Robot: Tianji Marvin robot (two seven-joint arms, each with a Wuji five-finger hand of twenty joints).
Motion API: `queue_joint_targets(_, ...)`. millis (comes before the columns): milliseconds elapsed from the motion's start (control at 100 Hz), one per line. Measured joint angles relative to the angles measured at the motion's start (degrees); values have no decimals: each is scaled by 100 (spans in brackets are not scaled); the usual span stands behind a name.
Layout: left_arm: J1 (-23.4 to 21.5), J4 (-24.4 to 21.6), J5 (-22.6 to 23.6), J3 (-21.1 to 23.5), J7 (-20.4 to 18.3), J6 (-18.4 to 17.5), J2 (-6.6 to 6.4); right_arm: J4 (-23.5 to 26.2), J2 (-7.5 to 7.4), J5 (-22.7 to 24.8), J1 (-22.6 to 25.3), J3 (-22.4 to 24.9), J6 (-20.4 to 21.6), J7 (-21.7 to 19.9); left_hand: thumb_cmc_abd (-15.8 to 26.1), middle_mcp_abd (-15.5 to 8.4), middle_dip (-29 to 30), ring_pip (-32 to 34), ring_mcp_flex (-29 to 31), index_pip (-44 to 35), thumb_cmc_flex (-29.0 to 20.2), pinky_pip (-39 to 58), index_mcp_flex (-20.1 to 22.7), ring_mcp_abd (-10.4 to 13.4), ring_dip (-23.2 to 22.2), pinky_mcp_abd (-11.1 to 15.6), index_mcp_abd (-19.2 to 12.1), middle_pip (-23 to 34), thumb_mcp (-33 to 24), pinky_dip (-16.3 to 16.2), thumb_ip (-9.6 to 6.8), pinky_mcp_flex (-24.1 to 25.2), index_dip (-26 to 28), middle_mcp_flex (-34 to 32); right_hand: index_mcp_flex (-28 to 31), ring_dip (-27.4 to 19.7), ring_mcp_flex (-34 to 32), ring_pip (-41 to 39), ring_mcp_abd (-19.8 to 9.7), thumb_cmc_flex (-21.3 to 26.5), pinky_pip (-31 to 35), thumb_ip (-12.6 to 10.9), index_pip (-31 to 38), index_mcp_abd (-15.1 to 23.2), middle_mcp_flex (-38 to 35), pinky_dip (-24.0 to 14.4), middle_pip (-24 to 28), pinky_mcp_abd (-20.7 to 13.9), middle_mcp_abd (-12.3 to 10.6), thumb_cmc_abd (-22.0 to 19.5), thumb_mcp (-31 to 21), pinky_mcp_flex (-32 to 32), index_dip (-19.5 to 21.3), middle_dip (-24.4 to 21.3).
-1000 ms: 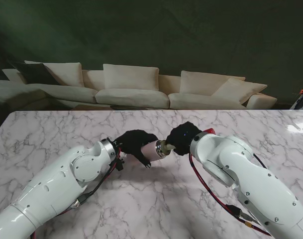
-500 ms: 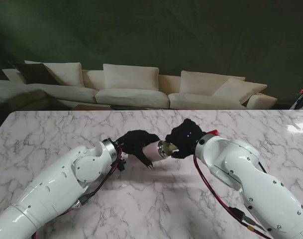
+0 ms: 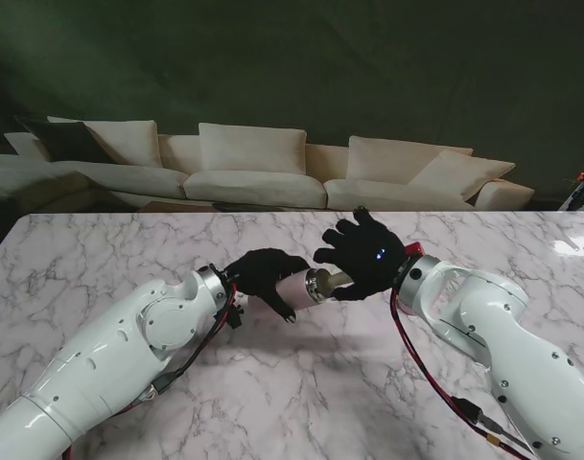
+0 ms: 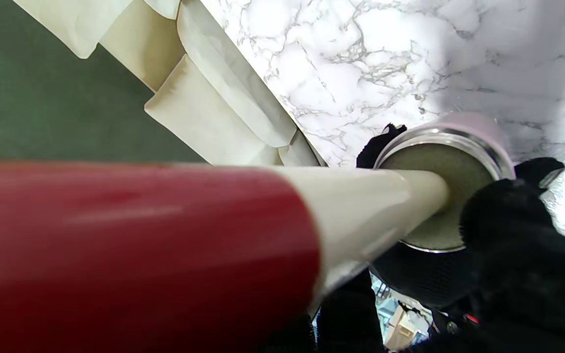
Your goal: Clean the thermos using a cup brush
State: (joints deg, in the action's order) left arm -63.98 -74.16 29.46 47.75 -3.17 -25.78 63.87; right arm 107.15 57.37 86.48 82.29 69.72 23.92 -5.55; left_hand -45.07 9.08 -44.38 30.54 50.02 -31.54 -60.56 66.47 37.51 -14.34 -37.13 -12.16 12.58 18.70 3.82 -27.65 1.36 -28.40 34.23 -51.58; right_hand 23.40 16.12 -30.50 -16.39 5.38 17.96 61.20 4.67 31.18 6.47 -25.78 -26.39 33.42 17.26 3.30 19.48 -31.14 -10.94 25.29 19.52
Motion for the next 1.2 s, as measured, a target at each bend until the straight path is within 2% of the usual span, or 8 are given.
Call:
queue_joint_targets(110,-15,-10,0,10,-12,2,-2,111,-11,3,123,155,71,41,0,0,-1,1,0,0,0,0,0,0,0,0,0,0,0,-1,0,0,0,0,-91,-113,11,186,65,-135,-78,0,-103,-2,96,131,-166,2,7,2,-63,41,-28,-203)
queue_joint_targets(490,-78,-51,9,93,-81,10,-26,591,-9,228,635,1000,322,102,0,0,-1,2,0,0,0,0,0,1,-12,0,0,0,0,-3,29,0,-6,0,-147,-185,-232,247,60,-114,-58,0,-209,-63,74,243,-229,41,13,-213,228,-116,-97,-232)
queue_joint_targets(670,-96,-51,64,139,-59,-2,-29,721,-24,275,795,1276,467,86,0,0,-1,4,0,0,0,0,0,1,-54,0,0,0,0,-4,30,0,-8,0,-146,-185,-454,160,-21,241,107,-60,-209,-63,-160,243,-218,47,-5,-182,278,-479,-98,-225)
queue_joint_targets(890,-112,-52,77,180,-43,-43,-36,850,-42,275,948,1429,569,-398,0,0,-2,5,0,0,0,1,0,1,-63,0,0,0,0,-6,35,0,-8,0,-146,-185,-611,159,10,240,163,-77,-178,-63,-160,243,-218,61,-5,-167,-341,-814,-158,-224)
queue_joint_targets(970,-105,-46,79,166,-31,-67,-38,856,-43,204,963,1438,575,-539,0,0,-3,5,0,0,0,1,0,1,-64,0,0,0,0,-8,36,0,-8,0,-17,7,-1229,-85,7,603,355,-77,39,-63,-423,140,-122,61,-5,-167,-692,-1323,-159,-169)
queue_joint_targets(1030,-102,-42,79,163,-27,-76,-38,850,-43,28,965,1438,572,-583,0,0,-3,5,0,0,0,2,0,1,-70,0,0,0,0,-9,36,0,-8,0,159,305,-1787,-481,-165,912,717,-77,251,-61,-859,7,-17,13,-81,-176,-950,-1778,-228,-139)
queue_joint_targets(1100,-99,-39,80,161,-23,-83,-38,830,-40,-213,962,1437,568,-593,0,0,-3,5,0,0,0,2,0,1,-70,0,0,1,0,-10,36,0,-8,0,250,812,-2571,-1133,-371,1420,1260,451,834,-158,-1793,-260,71,-188,-378,-158,-905,-2439,-957,6)
queue_joint_targets(1200,-98,-37,86,156,-23,-85,-38,754,-34,-319,927,1432,621,-481,0,0,-3,5,0,0,0,2,0,1,-70,0,0,1,0,-12,37,0,-8,0,398,1377,-3350,-2022,-399,1844,1966,672,1162,-289,-2876,-596,242,-449,-574,77,-730,-3083,-1376,391)
